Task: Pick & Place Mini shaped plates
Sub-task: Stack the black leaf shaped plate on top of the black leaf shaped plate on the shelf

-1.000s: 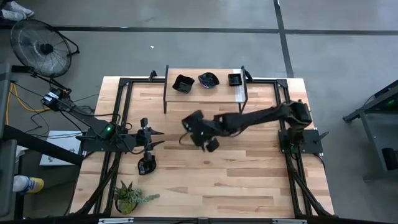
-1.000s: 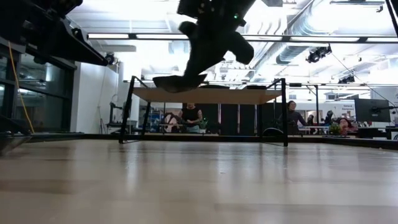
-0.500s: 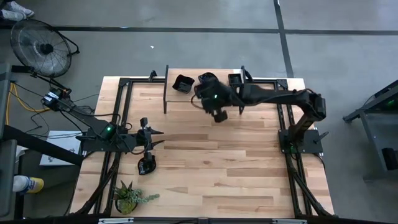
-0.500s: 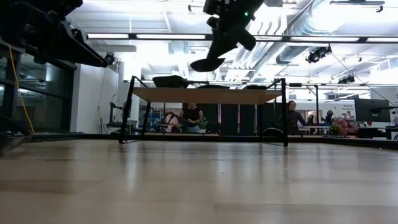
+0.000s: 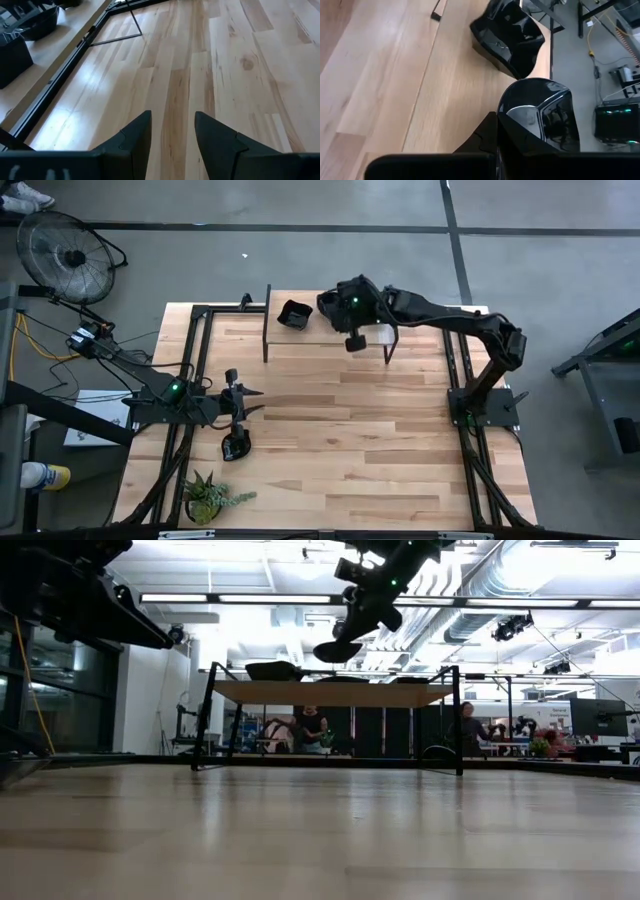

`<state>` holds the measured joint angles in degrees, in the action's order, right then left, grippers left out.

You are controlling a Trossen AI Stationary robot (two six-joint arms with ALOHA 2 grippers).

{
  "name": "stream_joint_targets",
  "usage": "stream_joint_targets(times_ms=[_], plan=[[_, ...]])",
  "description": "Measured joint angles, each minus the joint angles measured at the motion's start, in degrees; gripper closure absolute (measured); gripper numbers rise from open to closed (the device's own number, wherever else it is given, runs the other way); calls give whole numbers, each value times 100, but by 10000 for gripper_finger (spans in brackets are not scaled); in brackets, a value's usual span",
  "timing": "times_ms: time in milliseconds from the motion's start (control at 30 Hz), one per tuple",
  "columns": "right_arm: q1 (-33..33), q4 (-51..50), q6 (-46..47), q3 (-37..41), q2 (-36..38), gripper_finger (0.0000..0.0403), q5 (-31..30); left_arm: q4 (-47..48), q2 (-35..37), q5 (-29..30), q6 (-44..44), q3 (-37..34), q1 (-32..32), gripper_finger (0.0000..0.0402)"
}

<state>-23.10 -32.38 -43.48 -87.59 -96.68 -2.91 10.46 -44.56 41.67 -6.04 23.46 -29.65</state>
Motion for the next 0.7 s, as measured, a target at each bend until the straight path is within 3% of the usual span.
stream_joint_targets(times_ms=[433,700], plan=[[-458,385,620,183,-42,403,1006,4,0,430,153,0,0,254],[-452,606,619,317,-109,403,763,13,0,409,151,0,0,254]])
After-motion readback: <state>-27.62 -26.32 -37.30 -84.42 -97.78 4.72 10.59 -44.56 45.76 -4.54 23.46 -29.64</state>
